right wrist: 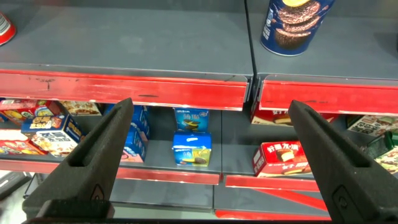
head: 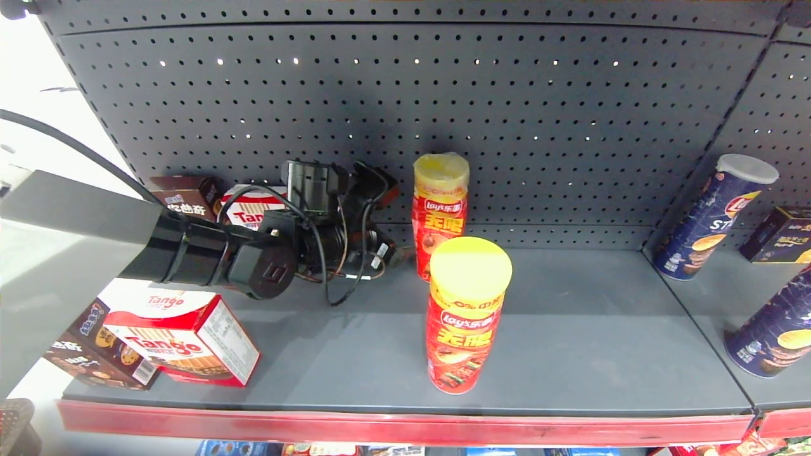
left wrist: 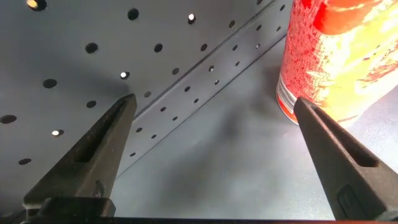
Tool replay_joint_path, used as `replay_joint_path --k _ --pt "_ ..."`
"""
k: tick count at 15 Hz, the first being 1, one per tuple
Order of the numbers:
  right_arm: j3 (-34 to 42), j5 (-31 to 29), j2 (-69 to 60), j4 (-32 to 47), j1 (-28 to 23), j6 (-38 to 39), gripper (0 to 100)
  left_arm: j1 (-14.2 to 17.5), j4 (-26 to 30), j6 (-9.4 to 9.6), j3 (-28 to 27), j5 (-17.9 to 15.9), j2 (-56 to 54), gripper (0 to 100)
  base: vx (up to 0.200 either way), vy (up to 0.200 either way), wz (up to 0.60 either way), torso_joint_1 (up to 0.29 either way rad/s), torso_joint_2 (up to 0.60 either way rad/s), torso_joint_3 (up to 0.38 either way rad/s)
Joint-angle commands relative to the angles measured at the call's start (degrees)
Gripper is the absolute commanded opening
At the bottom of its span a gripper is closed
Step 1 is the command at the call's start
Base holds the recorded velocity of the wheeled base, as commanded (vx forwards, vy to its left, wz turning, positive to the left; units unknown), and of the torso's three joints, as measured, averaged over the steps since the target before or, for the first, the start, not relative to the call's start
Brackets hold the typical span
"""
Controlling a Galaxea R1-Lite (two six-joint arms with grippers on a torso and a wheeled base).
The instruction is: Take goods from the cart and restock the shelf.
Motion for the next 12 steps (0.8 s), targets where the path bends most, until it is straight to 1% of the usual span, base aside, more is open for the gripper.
replay_joint_path --k 1,2,3,4,5,6,8,9,10,11,12 --pt "0.01 0.01 0.09 0.00 0.02 -0.03 100 0.56 -2.45 0.45 0.60 0.05 -1.68 100 0.000 0.000 0.00 0.000 0.00 0.000" --pt "0.01 0.01 0.09 0.00 0.02 -0.03 100 0.30 -2.80 -0.43 1.39 0.14 -3.43 100 0.000 0.000 0.00 0.000 0.00 0.000" --pt "0.01 0.01 0.09 0.00 0.02 -0.03 100 0.39 -2.97 -0.78 1.83 0.14 -4.67 100 0.000 0.000 0.00 0.000 0.00 0.000" --pt "0.01 0.01 0.09 0.00 0.02 -0.03 100 -0.05 -3.06 -0.96 3.32 0.14 -8.62 100 0.000 0.000 0.00 0.000 0.00 0.000" --pt "0.01 0.01 0.09 0.00 0.02 -0.03 100 -0.40 -3.06 -2.01 4.56 0.14 -11.52 100 0.000 0.000 0.00 0.000 0.00 0.000" --pt "0.01 0.01 0.09 0.00 0.02 -0.03 100 -1.99 -3.15 -4.38 5.96 0.22 -15.12 100 0.000 0.000 0.00 0.000 0.00 0.000" --pt "0.01 0.01 0.09 0.00 0.02 -0.03 100 -4.89 -3.06 -9.57 9.13 1.98 -22.42 100 0.000 0.000 0.00 0.000 0.00 0.000" --pt "0.01 0.01 0.09 0.00 0.02 -0.03 100 -4.97 -3.15 -9.66 9.30 1.98 -22.77 100 0.000 0.000 0.00 0.000 0.00 0.000" --pt "0.01 0.01 0.09 0.00 0.02 -0.03 100 -5.50 -3.15 -11.06 16.33 2.51 -30.86 100 0.000 0.000 0.00 0.000 0.00 0.000" --pt "0.01 0.01 0.09 0.00 0.02 -0.03 100 -5.59 -3.06 -11.15 21.78 2.95 -37.01 100 0.000 0.000 0.00 0.000 0.00 0.000" --pt "0.01 0.01 0.09 0.00 0.02 -0.03 100 -5.94 -2.97 -11.68 27.93 2.69 -43.51 100 0.000 0.000 0.00 0.000 0.00 0.000"
